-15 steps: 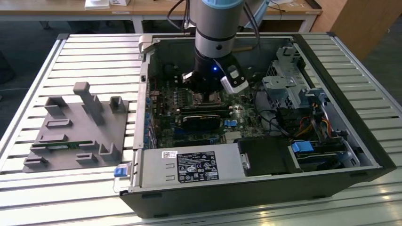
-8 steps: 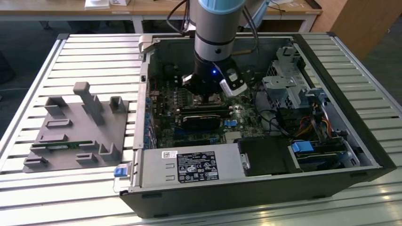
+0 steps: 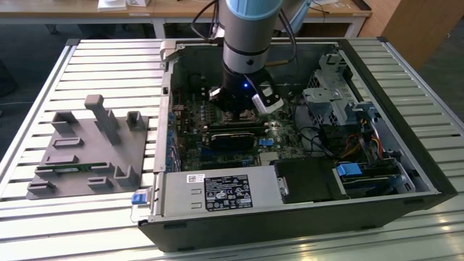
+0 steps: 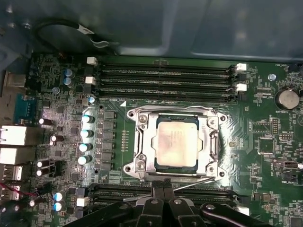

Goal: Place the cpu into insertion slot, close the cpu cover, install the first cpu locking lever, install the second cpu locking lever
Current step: 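Install the second cpu locking lever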

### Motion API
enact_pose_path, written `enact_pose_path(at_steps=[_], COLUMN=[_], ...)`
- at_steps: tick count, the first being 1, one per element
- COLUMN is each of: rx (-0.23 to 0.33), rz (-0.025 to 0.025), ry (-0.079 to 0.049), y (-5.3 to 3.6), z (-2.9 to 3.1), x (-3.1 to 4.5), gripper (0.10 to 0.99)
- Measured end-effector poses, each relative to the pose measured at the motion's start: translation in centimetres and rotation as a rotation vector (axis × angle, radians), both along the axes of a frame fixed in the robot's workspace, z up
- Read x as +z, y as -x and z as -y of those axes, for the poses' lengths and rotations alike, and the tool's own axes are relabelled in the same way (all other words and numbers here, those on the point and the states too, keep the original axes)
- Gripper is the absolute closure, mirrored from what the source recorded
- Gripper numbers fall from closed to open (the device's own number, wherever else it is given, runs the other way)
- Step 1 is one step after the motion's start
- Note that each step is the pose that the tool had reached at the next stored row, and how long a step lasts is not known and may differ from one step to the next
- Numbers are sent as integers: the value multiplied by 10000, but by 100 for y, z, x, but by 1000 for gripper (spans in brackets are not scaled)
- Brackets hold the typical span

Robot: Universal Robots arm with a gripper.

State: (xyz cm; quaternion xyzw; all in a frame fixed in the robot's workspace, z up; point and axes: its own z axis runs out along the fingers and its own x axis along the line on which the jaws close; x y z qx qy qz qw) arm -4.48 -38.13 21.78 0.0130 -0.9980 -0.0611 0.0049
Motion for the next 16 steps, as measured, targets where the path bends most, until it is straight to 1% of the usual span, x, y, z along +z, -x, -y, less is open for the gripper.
enact_pose_path(at_steps=[8, 10, 12, 16], rx=[0, 1, 1, 0], rz=[-2, -4, -3, -2], ry=[-18, -33, -71, -209], y=[28, 35, 44, 72], z=[3, 8, 19, 68], x=[-77, -84, -84, -85], gripper=[980, 980, 980, 980])
